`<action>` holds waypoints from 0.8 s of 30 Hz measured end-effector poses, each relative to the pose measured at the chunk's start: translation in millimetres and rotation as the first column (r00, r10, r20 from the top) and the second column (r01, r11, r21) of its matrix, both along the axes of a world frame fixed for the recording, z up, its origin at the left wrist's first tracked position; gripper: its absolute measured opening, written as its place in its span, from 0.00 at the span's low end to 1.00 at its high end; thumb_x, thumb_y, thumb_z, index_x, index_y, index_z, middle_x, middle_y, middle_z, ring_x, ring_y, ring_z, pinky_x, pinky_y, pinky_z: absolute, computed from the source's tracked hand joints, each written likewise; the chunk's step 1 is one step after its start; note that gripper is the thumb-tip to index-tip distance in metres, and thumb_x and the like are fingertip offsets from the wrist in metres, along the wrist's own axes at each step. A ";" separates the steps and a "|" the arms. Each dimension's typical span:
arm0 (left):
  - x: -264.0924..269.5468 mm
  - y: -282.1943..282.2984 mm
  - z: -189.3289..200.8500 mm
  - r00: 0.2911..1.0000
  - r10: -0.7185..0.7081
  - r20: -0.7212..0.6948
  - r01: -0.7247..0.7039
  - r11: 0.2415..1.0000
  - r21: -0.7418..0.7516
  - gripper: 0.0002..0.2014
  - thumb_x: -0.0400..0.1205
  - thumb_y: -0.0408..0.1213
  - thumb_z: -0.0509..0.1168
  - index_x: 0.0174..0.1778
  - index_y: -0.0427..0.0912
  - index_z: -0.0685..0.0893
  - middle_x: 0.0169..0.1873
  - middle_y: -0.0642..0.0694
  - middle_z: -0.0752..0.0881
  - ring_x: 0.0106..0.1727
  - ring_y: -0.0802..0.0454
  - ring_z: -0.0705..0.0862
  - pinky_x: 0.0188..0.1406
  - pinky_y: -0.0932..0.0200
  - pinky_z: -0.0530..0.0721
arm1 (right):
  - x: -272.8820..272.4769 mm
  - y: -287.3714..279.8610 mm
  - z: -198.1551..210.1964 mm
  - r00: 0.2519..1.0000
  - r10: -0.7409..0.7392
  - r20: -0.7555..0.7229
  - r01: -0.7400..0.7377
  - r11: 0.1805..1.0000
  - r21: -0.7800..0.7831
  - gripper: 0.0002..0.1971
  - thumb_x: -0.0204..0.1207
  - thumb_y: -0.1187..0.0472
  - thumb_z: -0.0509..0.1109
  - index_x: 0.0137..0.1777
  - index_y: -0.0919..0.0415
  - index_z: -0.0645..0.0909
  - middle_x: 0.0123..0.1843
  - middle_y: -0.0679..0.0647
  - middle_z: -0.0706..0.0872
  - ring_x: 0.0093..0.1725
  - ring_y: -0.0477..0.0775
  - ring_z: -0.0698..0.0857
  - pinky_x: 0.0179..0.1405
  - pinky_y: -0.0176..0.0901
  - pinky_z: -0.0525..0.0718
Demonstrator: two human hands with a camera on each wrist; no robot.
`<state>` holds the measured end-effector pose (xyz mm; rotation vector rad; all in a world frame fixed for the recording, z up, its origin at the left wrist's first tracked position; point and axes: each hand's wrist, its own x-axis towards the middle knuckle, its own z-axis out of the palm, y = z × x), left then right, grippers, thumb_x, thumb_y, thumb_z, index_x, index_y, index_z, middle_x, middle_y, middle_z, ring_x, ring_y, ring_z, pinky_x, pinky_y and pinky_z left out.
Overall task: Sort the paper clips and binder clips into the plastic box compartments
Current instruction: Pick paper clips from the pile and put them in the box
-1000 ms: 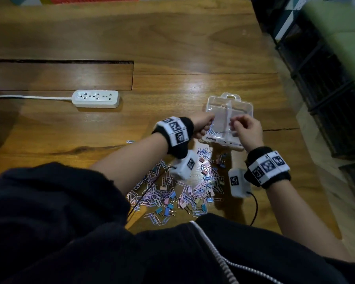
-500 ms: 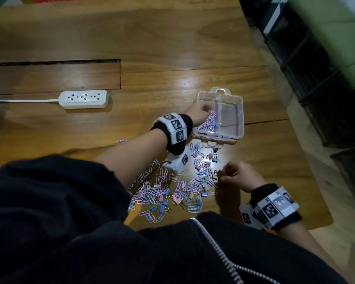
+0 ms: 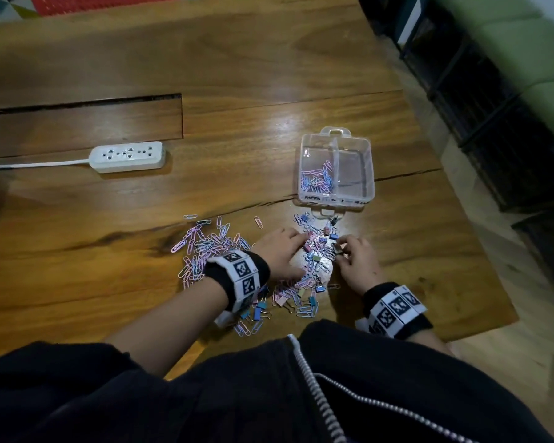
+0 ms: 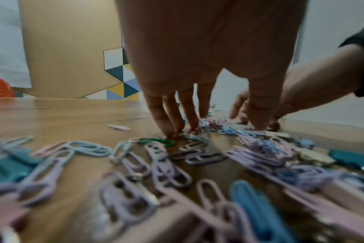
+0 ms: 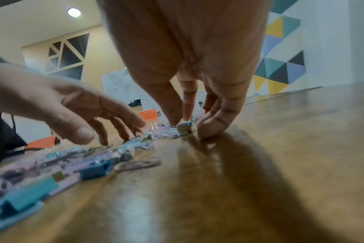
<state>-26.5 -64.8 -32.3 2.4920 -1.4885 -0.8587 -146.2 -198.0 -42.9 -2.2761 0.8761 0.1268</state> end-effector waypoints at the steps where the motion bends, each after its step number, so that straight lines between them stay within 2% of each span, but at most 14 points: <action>1: -5.5 -1.7 -1.4 1.000 0.018 0.003 -0.018 1.000 0.008 0.42 0.74 0.55 0.67 0.80 0.46 0.55 0.74 0.45 0.69 0.72 0.48 0.67 0.71 0.52 0.69 | -1.2 0.8 -0.3 1.000 0.021 0.001 -0.021 1.000 0.003 0.17 0.75 0.65 0.66 0.64 0.58 0.75 0.63 0.60 0.74 0.63 0.57 0.74 0.63 0.45 0.72; 3: -14.3 -5.8 -5.4 0.997 0.063 0.052 -0.065 0.998 0.026 0.47 0.71 0.57 0.69 0.80 0.44 0.53 0.73 0.43 0.68 0.72 0.45 0.67 0.71 0.49 0.70 | -1.0 2.0 -1.5 0.998 0.055 -0.024 -0.055 0.998 -0.008 0.22 0.73 0.60 0.70 0.67 0.56 0.74 0.63 0.59 0.73 0.65 0.58 0.71 0.65 0.47 0.70; 5: -19.9 -9.8 -8.8 0.989 0.129 0.068 -0.130 0.991 0.014 0.47 0.70 0.56 0.70 0.79 0.43 0.55 0.72 0.42 0.69 0.72 0.45 0.67 0.71 0.49 0.70 | 2.0 1.4 -4.0 1.000 0.026 -0.015 -0.026 1.000 -0.004 0.19 0.72 0.58 0.71 0.63 0.57 0.77 0.62 0.59 0.73 0.63 0.57 0.72 0.63 0.46 0.71; 8: -21.9 -11.9 -11.8 0.964 0.262 -0.053 -0.265 0.963 -0.052 0.40 0.72 0.48 0.71 0.77 0.43 0.60 0.71 0.42 0.71 0.72 0.46 0.68 0.73 0.50 0.69 | 4.0 -5.3 -5.2 0.998 -0.058 0.030 0.058 0.998 0.021 0.08 0.75 0.66 0.66 0.53 0.63 0.80 0.60 0.60 0.74 0.59 0.55 0.74 0.60 0.43 0.73; 10: -22.0 -9.6 -11.4 0.942 0.317 -0.110 -0.329 0.937 -0.118 0.32 0.74 0.41 0.70 0.73 0.42 0.65 0.69 0.43 0.73 0.70 0.47 0.71 0.72 0.53 0.71 | 0.3 -10.4 -7.7 0.993 -0.095 0.063 0.096 0.995 0.000 0.08 0.76 0.70 0.63 0.52 0.63 0.80 0.59 0.61 0.75 0.59 0.58 0.76 0.62 0.44 0.74; 12: -24.2 -6.5 -8.4 0.962 0.270 -0.051 -0.275 0.942 -0.194 0.24 0.77 0.34 0.66 0.69 0.42 0.69 0.67 0.44 0.73 0.67 0.48 0.71 0.68 0.55 0.73 | -4.3 -10.0 -7.8 0.990 -0.070 0.120 0.080 0.994 -0.078 0.08 0.75 0.70 0.65 0.53 0.64 0.80 0.56 0.60 0.76 0.58 0.59 0.77 0.61 0.42 0.75; 14: -29.0 -4.4 -4.5 0.990 0.108 0.088 -0.086 0.971 -0.224 0.21 0.80 0.32 0.60 0.70 0.44 0.70 0.68 0.45 0.72 0.66 0.48 0.70 0.67 0.55 0.75 | -6.6 -3.7 -6.4 0.989 0.047 0.139 -0.030 0.991 -0.128 0.10 0.73 0.67 0.68 0.55 0.64 0.80 0.56 0.59 0.77 0.59 0.56 0.75 0.58 0.34 0.69; 16: -33.4 -2.8 -2.6 0.969 -0.098 0.225 0.134 0.980 -0.148 0.23 0.82 0.37 0.57 0.75 0.46 0.65 0.72 0.45 0.70 0.68 0.47 0.70 0.66 0.53 0.75 | -6.5 4.4 -5.3 0.983 0.162 0.087 -0.150 0.980 -0.133 0.16 0.72 0.62 0.70 0.60 0.63 0.79 0.59 0.58 0.78 0.61 0.55 0.73 0.53 0.29 0.61; 18: -35.9 -1.5 -1.6 0.928 -0.222 0.299 0.244 0.969 -0.036 0.26 0.83 0.38 0.57 0.78 0.46 0.60 0.75 0.46 0.67 0.70 0.44 0.68 0.66 0.50 0.73 | -4.6 8.9 -5.3 0.975 0.221 0.011 -0.218 0.969 -0.117 0.22 0.71 0.58 0.72 0.65 0.60 0.76 0.63 0.57 0.76 0.64 0.55 0.72 0.56 0.32 0.63; 21: -38.1 2.6 -1.7 0.917 -0.259 0.305 0.266 0.964 0.018 0.28 0.80 0.33 0.60 0.77 0.44 0.61 0.73 0.43 0.69 0.71 0.43 0.69 0.66 0.49 0.76 | 0.0 10.3 -3.9 0.977 0.212 -0.026 -0.213 0.971 -0.109 0.26 0.70 0.56 0.73 0.68 0.60 0.73 0.65 0.57 0.74 0.66 0.55 0.71 0.63 0.39 0.67; 24: -36.5 8.2 -4.2 0.966 -0.173 0.190 0.178 0.984 -0.011 0.24 0.79 0.30 0.62 0.72 0.41 0.69 0.69 0.41 0.72 0.68 0.45 0.71 0.66 0.51 0.77 | 4.3 9.7 -1.4 0.989 0.150 -0.018 -0.151 0.986 -0.074 0.28 0.67 0.56 0.75 0.67 0.60 0.74 0.63 0.56 0.75 0.63 0.53 0.73 0.56 0.33 0.66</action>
